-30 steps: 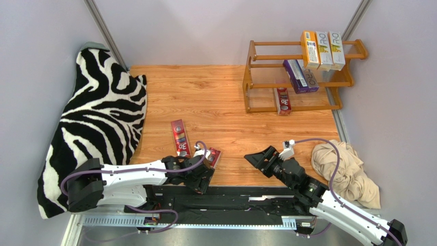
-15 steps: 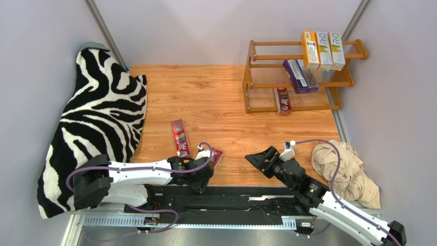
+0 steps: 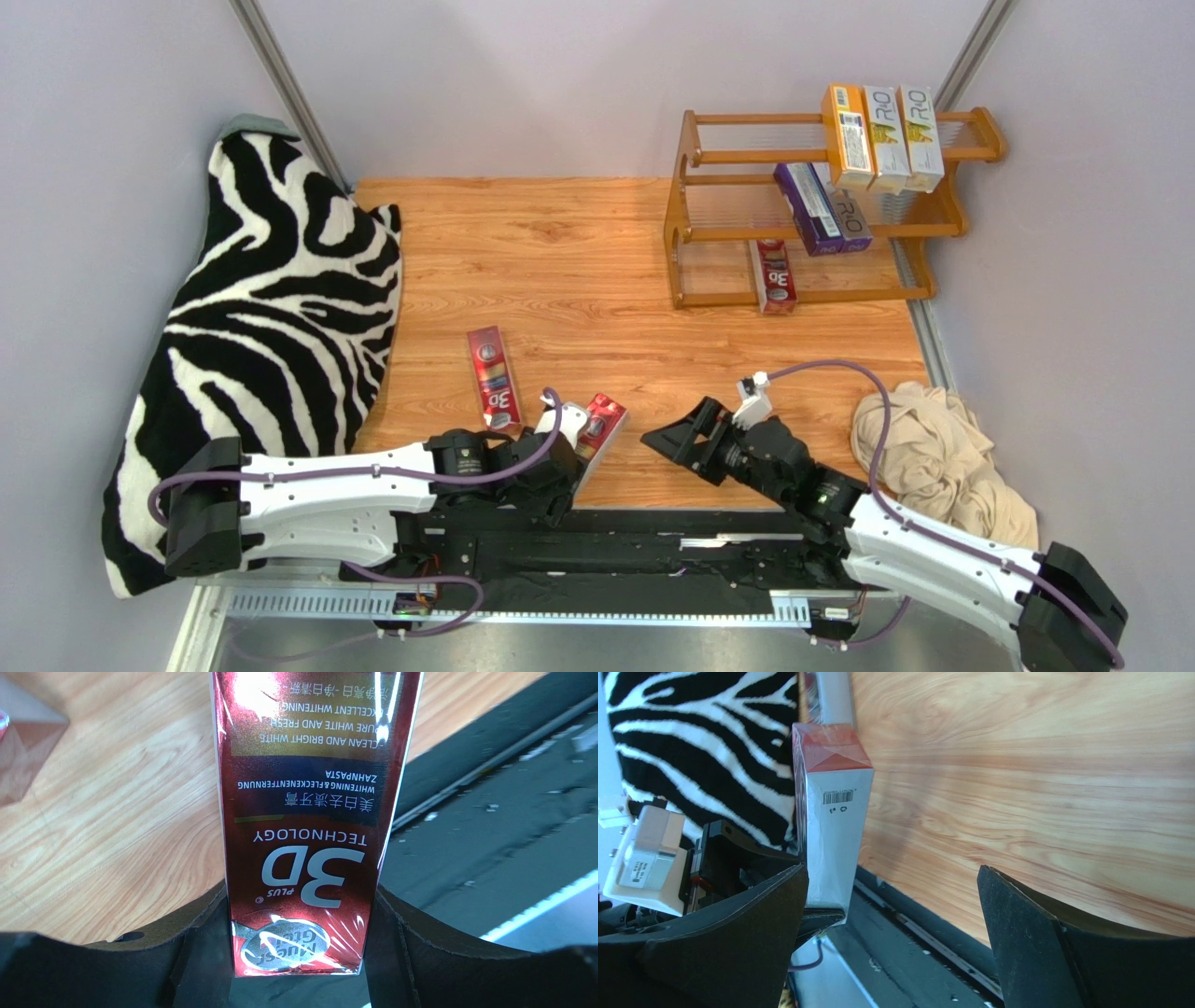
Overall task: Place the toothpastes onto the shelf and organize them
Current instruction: Pick up the toothpaste from the center of the board.
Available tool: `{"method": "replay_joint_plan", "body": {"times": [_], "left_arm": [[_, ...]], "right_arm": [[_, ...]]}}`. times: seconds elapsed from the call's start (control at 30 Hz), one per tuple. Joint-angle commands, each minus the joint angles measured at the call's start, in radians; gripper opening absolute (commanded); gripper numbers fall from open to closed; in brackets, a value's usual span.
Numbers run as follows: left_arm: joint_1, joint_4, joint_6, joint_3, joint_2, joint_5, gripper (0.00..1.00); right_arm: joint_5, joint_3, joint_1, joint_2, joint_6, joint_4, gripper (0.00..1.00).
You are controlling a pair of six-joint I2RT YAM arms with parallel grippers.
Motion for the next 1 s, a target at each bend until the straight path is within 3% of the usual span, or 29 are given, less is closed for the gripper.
{"method": "replay_joint_plan", "body": {"times": [0.0, 0.23, 0.43, 0.6, 0.63, 0.73, 0.83, 0.97], "left_arm": [[-0.031, 0.007, 0.030, 0.089, -0.008, -0.037, 0.12], [-0.092, 0.001, 0.012, 0.173, 0.081, -0.076, 0.11], [-0.118, -0.004, 0.001, 0.210, 0.081, -0.099, 0.11], [-0.143, -0.004, -0.002, 0.219, 0.075, -0.116, 0.11], [-0.146, -0.005, -0.002, 0.221, 0.072, -0.123, 0.11], [-0.146, -0.004, -0.001, 0.222, 0.076, -0.133, 0.12], [-0.147, -0.004, -0.001, 0.218, 0.079, -0.142, 0.19], [-0.147, -0.025, -0.005, 0.229, 0.067, -0.186, 0.52]], "right_arm": [[-0.048, 0.053, 0.049, 0.098, -0.017, 0.289, 0.97], [0.017, 0.086, 0.140, 0.235, 0.006, 0.427, 0.96], [0.043, 0.080, 0.155, 0.290, 0.029, 0.506, 0.85], [0.069, 0.082, 0.158, 0.290, 0.032, 0.497, 0.57], [0.073, 0.080, 0.160, 0.285, 0.038, 0.490, 0.45], [0.092, 0.076, 0.158, 0.264, 0.032, 0.464, 0.37], [0.106, 0.079, 0.158, 0.232, 0.014, 0.425, 0.34], [0.129, 0.085, 0.158, 0.169, -0.022, 0.335, 0.34]]}}
